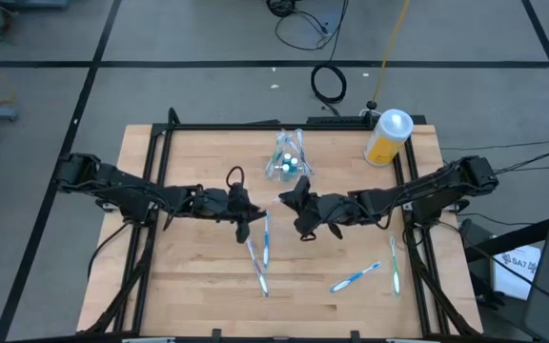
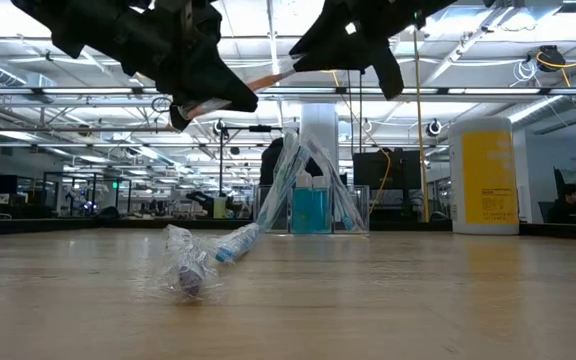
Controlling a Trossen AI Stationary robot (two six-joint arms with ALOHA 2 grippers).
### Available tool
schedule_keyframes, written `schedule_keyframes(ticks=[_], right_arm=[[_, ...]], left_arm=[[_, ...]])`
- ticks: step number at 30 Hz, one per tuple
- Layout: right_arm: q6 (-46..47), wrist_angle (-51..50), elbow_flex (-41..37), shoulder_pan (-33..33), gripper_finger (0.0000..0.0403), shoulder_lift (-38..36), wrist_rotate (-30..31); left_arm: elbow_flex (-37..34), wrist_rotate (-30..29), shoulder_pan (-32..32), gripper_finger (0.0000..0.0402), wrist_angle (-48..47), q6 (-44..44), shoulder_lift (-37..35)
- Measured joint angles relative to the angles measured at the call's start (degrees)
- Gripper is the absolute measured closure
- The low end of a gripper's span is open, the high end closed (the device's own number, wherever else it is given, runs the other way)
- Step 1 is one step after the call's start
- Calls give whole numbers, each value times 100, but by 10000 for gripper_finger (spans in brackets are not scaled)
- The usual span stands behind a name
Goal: Pick & Place toothbrushing station
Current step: Put the orange toothbrush into the transparent organizer
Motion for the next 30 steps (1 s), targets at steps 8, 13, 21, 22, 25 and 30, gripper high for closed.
schedule_keyframes(ticks=[8,13,21,22,25,30], right_arm=[[1614,68,0,378,277,0,-2],[4075,106,0,415,279,9,-178],[5508,1672,-601,-79,278,148,-420],[5649,1849,-749,-143,276,150,-560],[6038,2604,-1212,-286,268,188,-983],[6173,4098,-1847,-488,262,162,-1505]], left_arm=[[0,-431,72,368,9,-54,0],[0,-758,151,389,43,-43,0],[0,-880,-64,356,501,329,0],[0,-899,-102,358,495,369,0],[0,-1068,-205,378,562,426,0],[0,-1356,-319,383,684,557,-2]])
